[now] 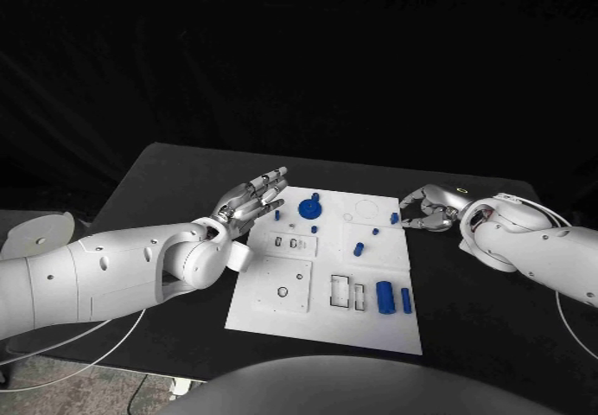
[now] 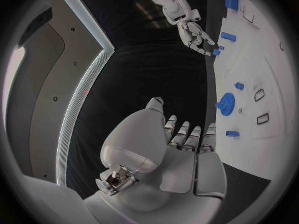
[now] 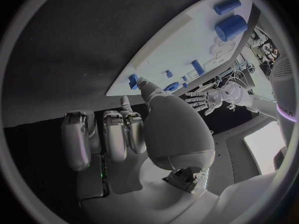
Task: Assemble the parts on the task board
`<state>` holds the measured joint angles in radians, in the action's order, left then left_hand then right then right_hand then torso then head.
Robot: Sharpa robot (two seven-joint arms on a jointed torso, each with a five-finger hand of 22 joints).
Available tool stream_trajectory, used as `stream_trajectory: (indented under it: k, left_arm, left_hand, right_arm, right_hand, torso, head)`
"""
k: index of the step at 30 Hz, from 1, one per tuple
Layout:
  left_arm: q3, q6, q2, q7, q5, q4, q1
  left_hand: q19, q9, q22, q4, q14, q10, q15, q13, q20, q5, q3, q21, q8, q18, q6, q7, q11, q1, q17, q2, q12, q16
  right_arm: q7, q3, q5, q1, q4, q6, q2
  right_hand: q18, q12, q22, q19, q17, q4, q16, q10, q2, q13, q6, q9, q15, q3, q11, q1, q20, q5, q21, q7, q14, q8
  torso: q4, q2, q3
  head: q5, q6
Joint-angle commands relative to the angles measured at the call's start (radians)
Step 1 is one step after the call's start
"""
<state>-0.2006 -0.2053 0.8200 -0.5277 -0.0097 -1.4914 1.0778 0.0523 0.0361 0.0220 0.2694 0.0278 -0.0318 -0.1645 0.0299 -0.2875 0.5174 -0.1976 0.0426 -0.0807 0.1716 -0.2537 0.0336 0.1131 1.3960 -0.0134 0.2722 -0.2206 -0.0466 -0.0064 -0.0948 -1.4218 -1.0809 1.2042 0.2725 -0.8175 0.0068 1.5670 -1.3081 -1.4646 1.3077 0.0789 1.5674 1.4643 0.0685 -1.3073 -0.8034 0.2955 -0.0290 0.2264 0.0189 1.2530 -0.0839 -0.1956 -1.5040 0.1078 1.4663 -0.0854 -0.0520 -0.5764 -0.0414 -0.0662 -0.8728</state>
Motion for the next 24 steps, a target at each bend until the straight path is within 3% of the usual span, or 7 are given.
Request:
stream_trajectory:
  k: [1, 10, 15, 20, 24]
  left_arm:
    - [0.001, 0.019, -0.003, -0.01, 0.0, -0.001, 0.0]
    - [0.001, 0.022, -0.003, -0.008, 0.0, 0.002, -0.001]
    - [0.001, 0.025, -0.003, -0.006, 0.0, 0.003, -0.001]
    - [0.001, 0.028, -0.002, -0.004, 0.0, 0.004, -0.001]
    - [0.001, 0.03, -0.003, -0.004, 0.0, 0.005, -0.001]
  left_hand:
    - [0.003, 0.001, 0.001, -0.001, 0.0, 0.002, -0.01, 0.002, -0.003, 0.005, 0.004, 0.004, -0.005, 0.006, 0.001, 0.008, 0.007, 0.012, -0.002, 0.001, -0.007, -0.006]
    - [0.003, 0.001, 0.001, -0.001, 0.0, 0.002, -0.01, 0.002, -0.003, 0.005, 0.004, 0.004, -0.005, 0.006, 0.001, 0.008, 0.007, 0.012, -0.002, 0.001, -0.007, -0.006]
    - [0.004, 0.001, 0.001, -0.001, 0.001, 0.002, -0.01, 0.002, -0.003, 0.006, 0.004, 0.004, -0.005, 0.006, 0.002, 0.008, 0.007, 0.013, -0.002, 0.001, -0.007, -0.006]
    - [0.004, 0.001, 0.001, -0.001, 0.001, 0.002, -0.01, 0.002, -0.003, 0.006, 0.004, 0.004, -0.005, 0.006, 0.002, 0.008, 0.007, 0.013, -0.002, 0.001, -0.007, -0.006]
    - [0.004, 0.001, 0.001, -0.001, 0.001, 0.002, -0.01, 0.002, -0.003, 0.006, 0.004, 0.004, -0.005, 0.006, 0.002, 0.008, 0.007, 0.013, -0.002, 0.001, -0.007, -0.006]
  right_arm:
    - [0.012, 0.0, 0.002, 0.001, -0.004, -0.005, 0.005]
    - [0.013, 0.0, 0.002, 0.001, -0.022, -0.01, 0.023]
    - [0.014, 0.0, 0.002, 0.002, -0.031, -0.01, 0.03]
    - [0.013, 0.0, 0.003, 0.002, -0.036, -0.012, 0.037]
    - [0.011, 0.0, 0.002, 0.002, -0.039, -0.008, 0.042]
  right_hand:
    - [0.018, 0.004, -0.222, -0.038, 0.263, 0.0, 0.003, 0.106, -0.006, -0.263, -0.008, 0.002, -0.002, -0.007, 0.004, 0.002, 0.002, -0.002, 0.005, -0.001, 0.104, -0.004]
    - [0.018, 0.004, -0.222, -0.038, 0.263, 0.0, 0.003, 0.106, -0.01, -0.263, -0.013, 0.003, -0.002, -0.007, 0.004, 0.006, 0.002, -0.02, 0.005, -0.001, 0.104, -0.006]
    - [0.018, 0.004, -0.222, -0.038, 0.263, 0.0, 0.003, 0.106, -0.009, -0.263, -0.014, 0.003, -0.002, -0.007, 0.004, 0.007, 0.002, -0.023, 0.006, -0.001, 0.104, -0.006]
    - [0.018, 0.004, -0.222, -0.037, 0.263, 0.0, 0.003, 0.106, -0.008, -0.263, -0.015, 0.003, -0.002, -0.009, 0.004, 0.007, 0.002, -0.021, 0.006, -0.001, 0.104, -0.006]
    - [0.018, 0.004, -0.222, -0.037, 0.263, 0.0, 0.003, 0.106, -0.008, -0.263, -0.02, 0.004, -0.001, -0.01, 0.004, 0.007, 0.002, -0.017, 0.007, -0.001, 0.104, -0.008]
  torso:
    - [-0.0008, 0.001, -0.0005]
    - [0.0004, 0.001, -0.0003]
    - [-0.0024, 0.001, -0.0001]
    - [0.0007, 0.001, -0.0002]
    - [-0.0014, 0.002, 0.0002]
  head:
    - [0.0, 0.0]
    - [0.005, 0.0]
    - [0.006, 0.0]
    - [0.005, 0.0]
    - [0.005, 0.0]
